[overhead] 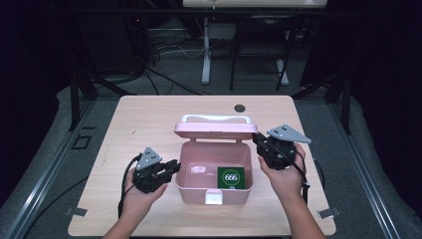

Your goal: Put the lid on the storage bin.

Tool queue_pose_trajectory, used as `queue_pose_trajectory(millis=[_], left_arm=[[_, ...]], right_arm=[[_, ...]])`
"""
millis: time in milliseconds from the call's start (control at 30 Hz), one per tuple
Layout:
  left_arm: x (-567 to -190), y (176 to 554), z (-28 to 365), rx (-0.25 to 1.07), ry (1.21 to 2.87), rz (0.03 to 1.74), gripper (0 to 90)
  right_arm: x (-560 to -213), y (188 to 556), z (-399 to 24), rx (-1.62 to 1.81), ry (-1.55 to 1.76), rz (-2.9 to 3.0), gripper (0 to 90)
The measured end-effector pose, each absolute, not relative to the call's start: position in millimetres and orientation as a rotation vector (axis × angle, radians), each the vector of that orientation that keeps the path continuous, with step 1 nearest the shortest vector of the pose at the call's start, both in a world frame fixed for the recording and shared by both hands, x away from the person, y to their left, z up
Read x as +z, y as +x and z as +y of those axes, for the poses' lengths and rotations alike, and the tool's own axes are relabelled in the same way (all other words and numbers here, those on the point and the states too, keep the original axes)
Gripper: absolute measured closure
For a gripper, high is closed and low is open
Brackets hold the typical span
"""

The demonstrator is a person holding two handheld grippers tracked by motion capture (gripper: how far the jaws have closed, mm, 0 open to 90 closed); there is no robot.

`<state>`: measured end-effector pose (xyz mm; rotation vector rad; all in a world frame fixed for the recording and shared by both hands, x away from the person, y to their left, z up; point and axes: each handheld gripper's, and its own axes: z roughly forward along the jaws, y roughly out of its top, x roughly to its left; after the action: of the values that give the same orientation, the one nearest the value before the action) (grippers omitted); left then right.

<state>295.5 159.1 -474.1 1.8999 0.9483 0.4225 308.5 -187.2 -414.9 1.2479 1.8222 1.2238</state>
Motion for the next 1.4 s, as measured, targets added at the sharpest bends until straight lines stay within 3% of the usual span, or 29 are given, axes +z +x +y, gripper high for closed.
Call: queue_pose_trajectory(millis=[833,1400], left_arm=[[-425.2,293.7,162.3,0.587,1.782,0.896,63.7],[-406.2,292.2,152.8,0.592,1.795,0.842,72.8]], right_arm=[[-422.3,297.3,-191.2,1.252,1.256,1.852,83.9],[-430.8,293.8,-194.9,1.275,1.269,1.885,80.9]])
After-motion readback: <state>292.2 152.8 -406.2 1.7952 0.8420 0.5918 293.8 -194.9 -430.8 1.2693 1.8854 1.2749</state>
